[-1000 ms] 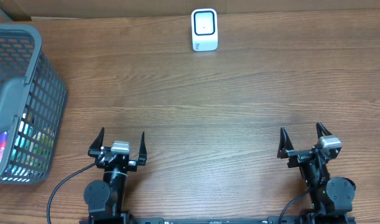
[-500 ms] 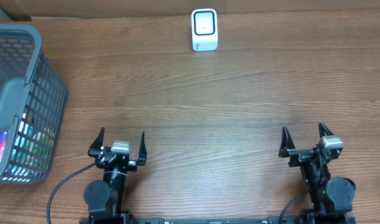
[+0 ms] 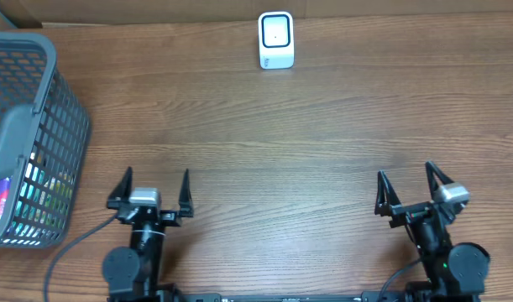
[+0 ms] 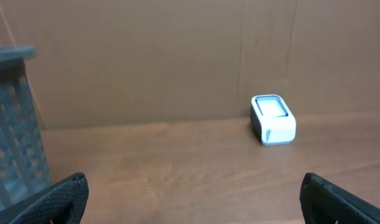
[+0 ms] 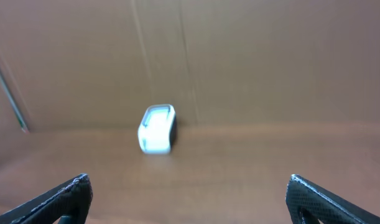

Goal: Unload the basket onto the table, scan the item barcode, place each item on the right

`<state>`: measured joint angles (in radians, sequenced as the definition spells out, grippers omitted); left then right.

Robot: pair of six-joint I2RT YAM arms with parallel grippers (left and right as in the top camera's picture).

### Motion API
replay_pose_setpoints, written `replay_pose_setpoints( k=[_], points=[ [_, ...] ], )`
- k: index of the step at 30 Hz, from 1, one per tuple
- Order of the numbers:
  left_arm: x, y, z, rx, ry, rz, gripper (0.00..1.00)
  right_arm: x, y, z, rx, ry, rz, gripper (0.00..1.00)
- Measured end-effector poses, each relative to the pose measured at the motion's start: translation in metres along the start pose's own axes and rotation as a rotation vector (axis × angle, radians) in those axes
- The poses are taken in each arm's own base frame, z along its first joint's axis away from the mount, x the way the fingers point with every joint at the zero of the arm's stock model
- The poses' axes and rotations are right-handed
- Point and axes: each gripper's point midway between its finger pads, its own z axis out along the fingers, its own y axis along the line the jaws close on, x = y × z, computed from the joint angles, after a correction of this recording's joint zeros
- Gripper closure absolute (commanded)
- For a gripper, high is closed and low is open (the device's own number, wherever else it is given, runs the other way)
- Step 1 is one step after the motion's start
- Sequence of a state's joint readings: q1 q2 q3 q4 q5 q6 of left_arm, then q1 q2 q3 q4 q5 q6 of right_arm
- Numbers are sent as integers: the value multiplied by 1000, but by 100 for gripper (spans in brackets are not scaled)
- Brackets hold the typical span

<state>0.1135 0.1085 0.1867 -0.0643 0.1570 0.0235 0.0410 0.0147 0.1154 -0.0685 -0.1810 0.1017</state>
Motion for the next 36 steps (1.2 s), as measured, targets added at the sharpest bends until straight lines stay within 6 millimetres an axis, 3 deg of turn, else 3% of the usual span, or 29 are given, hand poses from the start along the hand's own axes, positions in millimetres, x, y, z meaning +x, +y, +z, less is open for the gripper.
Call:
replay_pose_setpoints(
  k=[3, 7, 17, 24, 29, 32, 34, 36],
  points=[
    [-37, 1, 3, 2, 3, -12, 0, -41, 10, -7, -23, -83, -15, 0],
    [-77, -4, 17, 49, 72, -35, 0, -73, 21, -16, -50, -119, -24, 0],
    [-151, -11, 64, 151, 417, -112, 0, -96, 27, -1, -41, 113, 26, 0],
    [-202, -9, 78, 168, 605, -137, 0, -115, 29, 20, -14, 370, 87, 0],
    [-223, -8, 85, 174, 611, -124, 0, -111, 26, 33, 32, 639, 155, 0],
    [-218, -6, 89, 167, 633, -118, 0, -114, 24, 49, 44, 713, 175, 0],
    [-211, -3, 92, 158, 657, -114, 7, -114, 24, 62, 29, 733, 187, 0],
    [-204, 3, 96, 127, 683, -124, 8, -107, 27, 69, 6, 767, 208, 0]
  ],
)
